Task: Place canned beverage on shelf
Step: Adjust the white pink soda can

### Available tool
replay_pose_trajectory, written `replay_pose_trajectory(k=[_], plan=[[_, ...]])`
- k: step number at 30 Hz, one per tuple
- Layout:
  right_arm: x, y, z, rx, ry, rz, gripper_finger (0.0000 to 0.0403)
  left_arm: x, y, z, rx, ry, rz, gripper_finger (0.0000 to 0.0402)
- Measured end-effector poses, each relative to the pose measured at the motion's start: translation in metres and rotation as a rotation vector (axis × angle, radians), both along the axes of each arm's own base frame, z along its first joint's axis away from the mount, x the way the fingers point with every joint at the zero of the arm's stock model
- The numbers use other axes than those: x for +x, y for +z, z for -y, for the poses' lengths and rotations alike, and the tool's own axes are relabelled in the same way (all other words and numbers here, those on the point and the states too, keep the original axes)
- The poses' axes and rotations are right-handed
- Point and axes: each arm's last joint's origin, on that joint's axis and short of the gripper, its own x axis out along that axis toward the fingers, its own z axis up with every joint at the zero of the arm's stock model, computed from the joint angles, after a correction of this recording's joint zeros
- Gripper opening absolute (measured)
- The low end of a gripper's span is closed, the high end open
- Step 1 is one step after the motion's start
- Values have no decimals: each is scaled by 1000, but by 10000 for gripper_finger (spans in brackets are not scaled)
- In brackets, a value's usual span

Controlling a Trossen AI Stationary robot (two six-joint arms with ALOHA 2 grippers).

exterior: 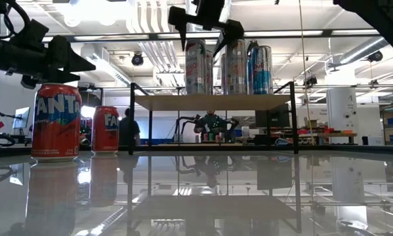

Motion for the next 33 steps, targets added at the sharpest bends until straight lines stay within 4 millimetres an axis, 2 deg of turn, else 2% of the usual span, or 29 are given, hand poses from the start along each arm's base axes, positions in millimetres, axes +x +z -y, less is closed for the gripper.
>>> replay_pose_trajectory(k=[6, 25, 29, 33], plan=[[6, -10, 3, 0, -8, -19, 400, 0, 0, 0, 0, 0, -1, 398], [13, -18, 7, -31, -52, -6, 399, 0, 0, 0, 0, 0, -3, 398], [14, -18, 7, -32, -54, 2, 372, 0, 0, 0, 1, 0, -3, 398], [14, -18, 7, -33, -54, 4, 318, 0, 0, 0, 0, 0, -3, 398]])
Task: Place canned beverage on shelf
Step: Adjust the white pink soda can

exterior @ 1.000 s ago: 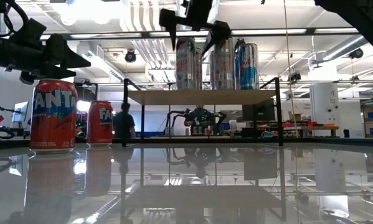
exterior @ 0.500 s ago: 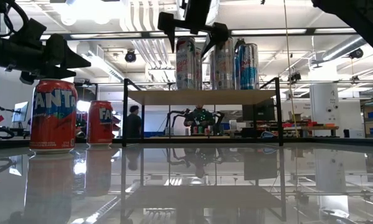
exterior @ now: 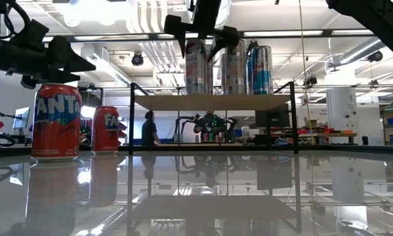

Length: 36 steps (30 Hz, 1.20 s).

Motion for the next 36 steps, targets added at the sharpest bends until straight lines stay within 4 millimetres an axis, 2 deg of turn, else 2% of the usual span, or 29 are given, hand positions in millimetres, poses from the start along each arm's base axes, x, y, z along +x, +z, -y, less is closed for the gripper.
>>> replay_pose_trajectory(k=[4, 7, 13, 20, 25, 36], plan=[[0, 0, 0, -1, 0, 0, 269, 0, 0, 0, 0, 0, 0, 398], [0, 0, 0, 0, 2, -2, 254, 0, 0, 0, 0, 0, 0, 398], [-1, 0, -5, -1, 24, -28, 260, 0, 0, 0, 0, 0, 0, 398], [-12, 7, -11, 30, 18, -47, 260, 0, 0, 0, 0, 0, 0, 398], [-17, 13, -12, 26, 10, -43, 260, 0, 0, 0, 0, 0, 0, 398], [-18, 11, -9, -20, -16, -83, 260, 0, 0, 0, 0, 0, 0, 398]])
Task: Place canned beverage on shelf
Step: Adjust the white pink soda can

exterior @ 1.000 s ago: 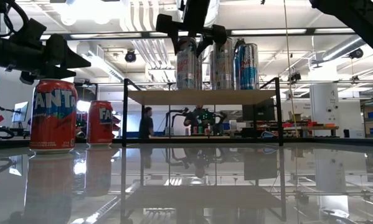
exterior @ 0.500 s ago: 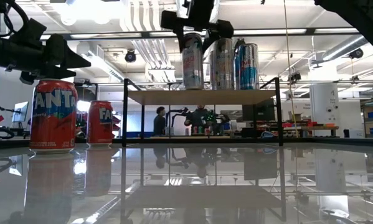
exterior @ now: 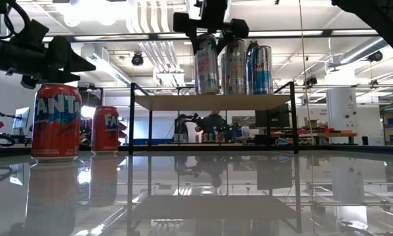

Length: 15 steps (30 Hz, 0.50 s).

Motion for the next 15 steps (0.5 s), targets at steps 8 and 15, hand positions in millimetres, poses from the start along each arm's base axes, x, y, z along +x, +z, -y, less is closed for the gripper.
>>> replay_pose_trajectory(k=[8, 15], plan=[[0, -1, 0, 5, -16, 18, 260, 0, 0, 0, 0, 0, 0, 398], [1, -2, 0, 7, -25, 26, 260, 0, 0, 0, 0, 0, 0, 398]])
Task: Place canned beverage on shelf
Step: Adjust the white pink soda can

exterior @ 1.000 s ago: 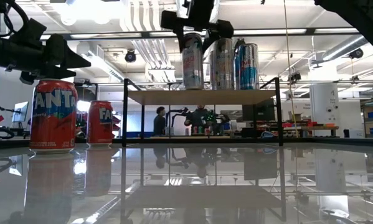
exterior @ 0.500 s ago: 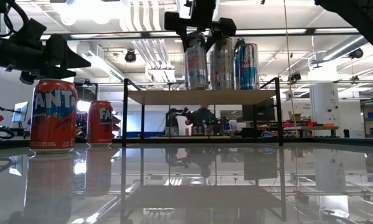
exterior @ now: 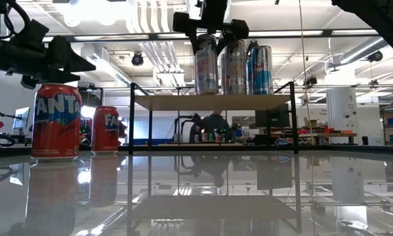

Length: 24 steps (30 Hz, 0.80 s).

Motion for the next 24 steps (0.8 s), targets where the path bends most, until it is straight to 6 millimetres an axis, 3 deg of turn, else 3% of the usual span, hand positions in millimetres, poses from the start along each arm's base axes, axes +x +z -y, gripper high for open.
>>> replay_pose_trajectory(k=[24], plan=[[6, -9, 1, -15, -25, 2, 261, 0, 0, 0, 0, 0, 0, 398]])
